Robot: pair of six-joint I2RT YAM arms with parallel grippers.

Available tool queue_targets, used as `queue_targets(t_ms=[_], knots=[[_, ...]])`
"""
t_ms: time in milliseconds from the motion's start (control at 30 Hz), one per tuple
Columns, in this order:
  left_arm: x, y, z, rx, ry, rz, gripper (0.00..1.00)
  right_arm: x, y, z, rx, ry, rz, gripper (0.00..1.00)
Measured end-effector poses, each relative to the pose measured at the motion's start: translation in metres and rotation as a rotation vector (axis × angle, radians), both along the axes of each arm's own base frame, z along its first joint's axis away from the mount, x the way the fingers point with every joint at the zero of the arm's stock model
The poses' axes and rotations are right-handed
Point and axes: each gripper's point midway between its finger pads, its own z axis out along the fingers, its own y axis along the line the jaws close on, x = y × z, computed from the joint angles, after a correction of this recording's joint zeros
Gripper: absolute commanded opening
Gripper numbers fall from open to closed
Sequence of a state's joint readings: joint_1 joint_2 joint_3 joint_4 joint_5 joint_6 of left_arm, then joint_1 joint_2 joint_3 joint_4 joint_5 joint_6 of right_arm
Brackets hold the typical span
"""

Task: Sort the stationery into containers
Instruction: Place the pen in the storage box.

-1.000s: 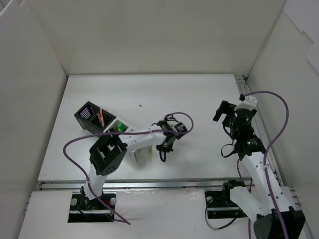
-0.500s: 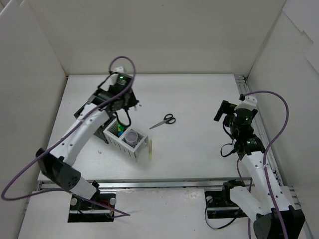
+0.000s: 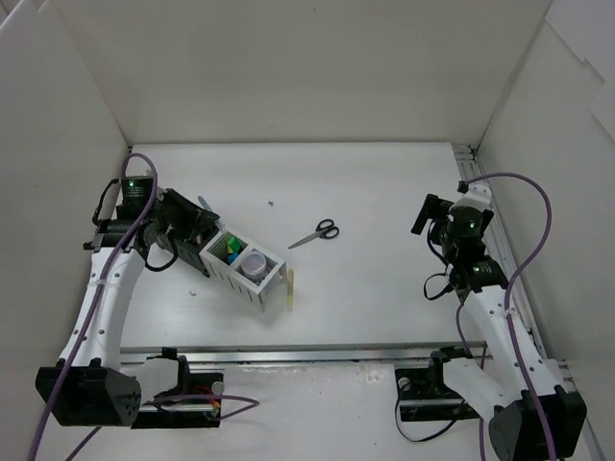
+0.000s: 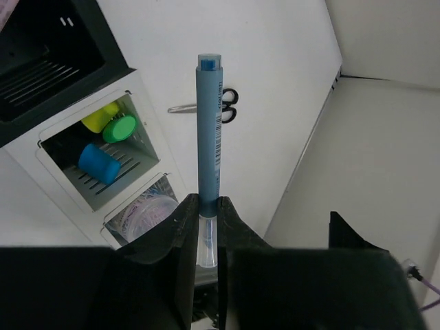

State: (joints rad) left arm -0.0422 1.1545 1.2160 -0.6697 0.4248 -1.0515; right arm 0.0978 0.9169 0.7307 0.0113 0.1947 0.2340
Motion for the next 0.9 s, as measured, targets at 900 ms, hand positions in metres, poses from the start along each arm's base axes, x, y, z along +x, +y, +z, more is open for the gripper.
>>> queue_targets(t_ms=[900], knots=[[0.009, 0.043, -0.105, -0.39, 0.41, 0.117, 0.0, 0.001, -0.001, -0.003, -0.004, 0.011, -0.009, 0.98]])
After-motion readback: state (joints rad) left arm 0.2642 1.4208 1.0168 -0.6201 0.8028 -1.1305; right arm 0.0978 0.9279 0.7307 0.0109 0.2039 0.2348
